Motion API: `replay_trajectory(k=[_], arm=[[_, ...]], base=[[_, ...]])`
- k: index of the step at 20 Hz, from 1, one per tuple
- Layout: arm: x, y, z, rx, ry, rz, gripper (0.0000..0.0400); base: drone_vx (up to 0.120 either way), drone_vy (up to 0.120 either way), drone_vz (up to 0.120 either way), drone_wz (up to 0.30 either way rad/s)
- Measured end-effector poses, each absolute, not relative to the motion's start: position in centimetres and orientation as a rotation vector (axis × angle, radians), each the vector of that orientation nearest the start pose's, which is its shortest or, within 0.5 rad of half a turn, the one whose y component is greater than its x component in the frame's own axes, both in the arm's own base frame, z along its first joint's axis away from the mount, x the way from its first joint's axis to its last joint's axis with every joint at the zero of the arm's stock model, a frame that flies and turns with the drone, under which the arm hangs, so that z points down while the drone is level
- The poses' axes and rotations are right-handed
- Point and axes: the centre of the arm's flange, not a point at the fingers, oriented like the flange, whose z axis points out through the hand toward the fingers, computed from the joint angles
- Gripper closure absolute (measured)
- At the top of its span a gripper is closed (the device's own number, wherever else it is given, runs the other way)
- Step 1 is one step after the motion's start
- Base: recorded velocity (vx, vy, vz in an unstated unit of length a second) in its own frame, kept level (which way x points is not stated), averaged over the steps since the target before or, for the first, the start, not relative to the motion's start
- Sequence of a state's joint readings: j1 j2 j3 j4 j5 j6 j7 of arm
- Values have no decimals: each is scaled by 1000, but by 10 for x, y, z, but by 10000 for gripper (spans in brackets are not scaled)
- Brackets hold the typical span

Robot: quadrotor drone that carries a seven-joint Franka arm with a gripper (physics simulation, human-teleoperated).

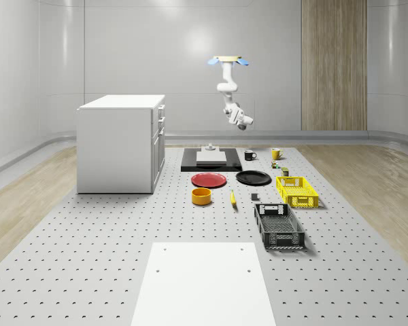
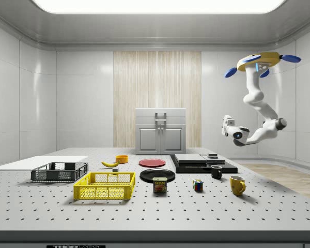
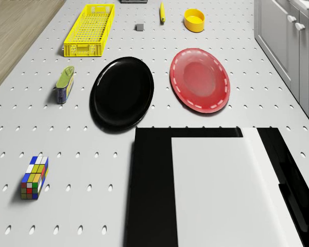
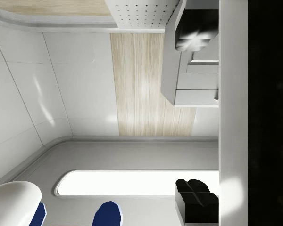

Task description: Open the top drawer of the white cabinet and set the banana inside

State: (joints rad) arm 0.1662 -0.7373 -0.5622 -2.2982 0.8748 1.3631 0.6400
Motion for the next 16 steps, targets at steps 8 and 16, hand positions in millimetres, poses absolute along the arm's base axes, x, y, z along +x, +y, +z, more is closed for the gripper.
replay_trajectory(k=[8,16], arm=[[306,-99,599,-1552,639,594,0],[307,-99,593,-1500,618,608,0]], base=[[120,-120,120,0],[120,-120,120,0]])
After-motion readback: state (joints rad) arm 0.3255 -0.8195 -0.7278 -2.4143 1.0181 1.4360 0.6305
